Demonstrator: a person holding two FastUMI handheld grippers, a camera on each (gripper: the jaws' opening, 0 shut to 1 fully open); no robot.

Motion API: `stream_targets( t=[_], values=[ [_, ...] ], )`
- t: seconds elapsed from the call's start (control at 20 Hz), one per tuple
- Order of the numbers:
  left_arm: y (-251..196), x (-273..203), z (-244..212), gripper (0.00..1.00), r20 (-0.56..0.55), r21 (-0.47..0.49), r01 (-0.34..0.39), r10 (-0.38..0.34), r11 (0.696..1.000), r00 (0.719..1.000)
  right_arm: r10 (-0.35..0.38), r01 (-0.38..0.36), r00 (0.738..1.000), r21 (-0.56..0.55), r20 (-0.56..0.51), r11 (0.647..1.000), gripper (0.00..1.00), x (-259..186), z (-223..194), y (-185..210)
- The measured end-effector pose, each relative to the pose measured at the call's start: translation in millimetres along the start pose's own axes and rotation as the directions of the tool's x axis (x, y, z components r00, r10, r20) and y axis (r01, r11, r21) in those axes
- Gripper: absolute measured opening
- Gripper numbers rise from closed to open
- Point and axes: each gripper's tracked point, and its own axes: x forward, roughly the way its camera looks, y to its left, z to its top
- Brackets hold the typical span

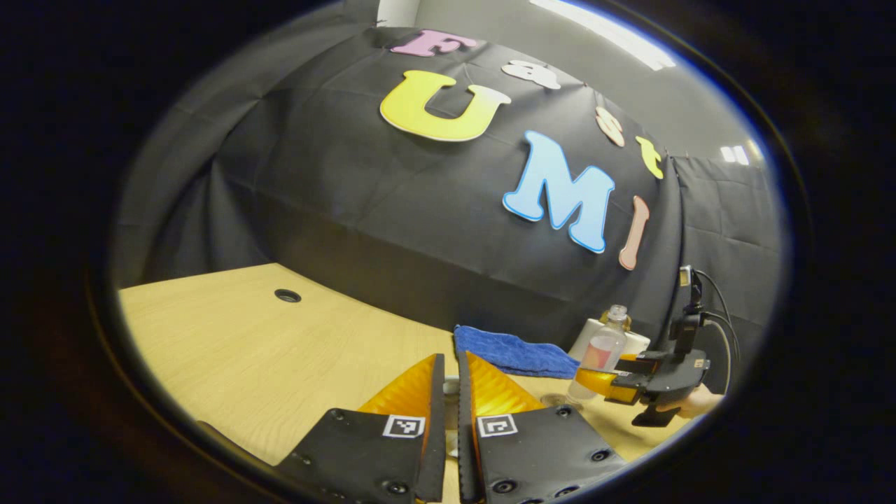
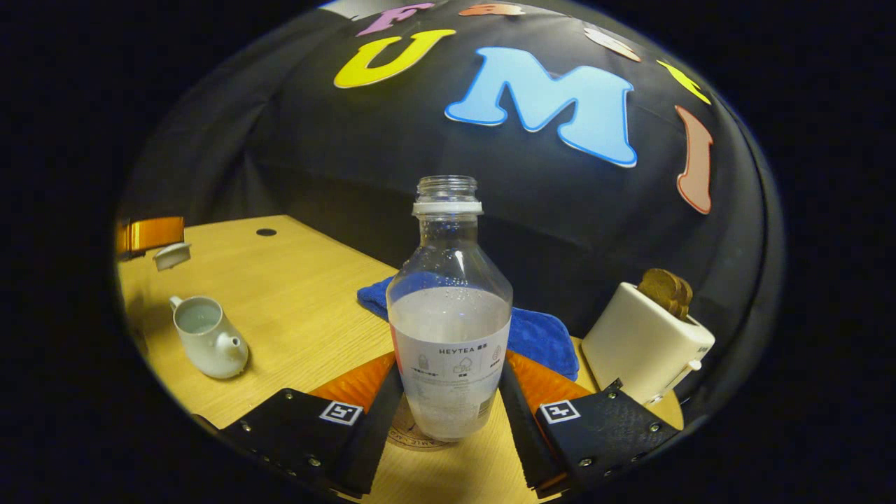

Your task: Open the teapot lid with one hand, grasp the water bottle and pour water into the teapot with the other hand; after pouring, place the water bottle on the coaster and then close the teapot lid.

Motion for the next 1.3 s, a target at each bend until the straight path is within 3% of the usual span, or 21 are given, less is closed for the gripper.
stream_targets(
  t=[0.3, 0.9, 1.05, 1.3],
  values=[
    [-5.2, 0.1, -2.2, 0.13, -0.007, 0.013, 0.008, -0.008, 1.0, 1.0, 0.022, -0.022, 1.0, 0.124, 0.003, 0.992, 0.77, 5.5, -6.2, 4.1],
    [-7.2, 3.3, -4.0, 0.16, -0.014, 0.019, 0.009, -0.009, 1.0, 1.0, 0.002, -0.003, 1.0, 0.159, 0.003, 0.987, 0.78, 6.1, -15.2, 4.2],
    [-8.3, 4.6, -1.0, 0.13, -0.009, 0.022, 0.011, -0.011, 1.0, 1.0, -0.009, 0.008, 1.0, 0.168, 0.008, 0.986, 0.99, 3.2, -13.8, 4.1],
    [-15.2, 2.8, 0.3, 0.13, -0.007, 0.032, 0.024, -0.024, 0.999, 1.0, -0.04, 0.037, 0.999, 0.191, 0.007, 0.981, 0.99, -5.3, -13.7, -0.8]
  ],
)
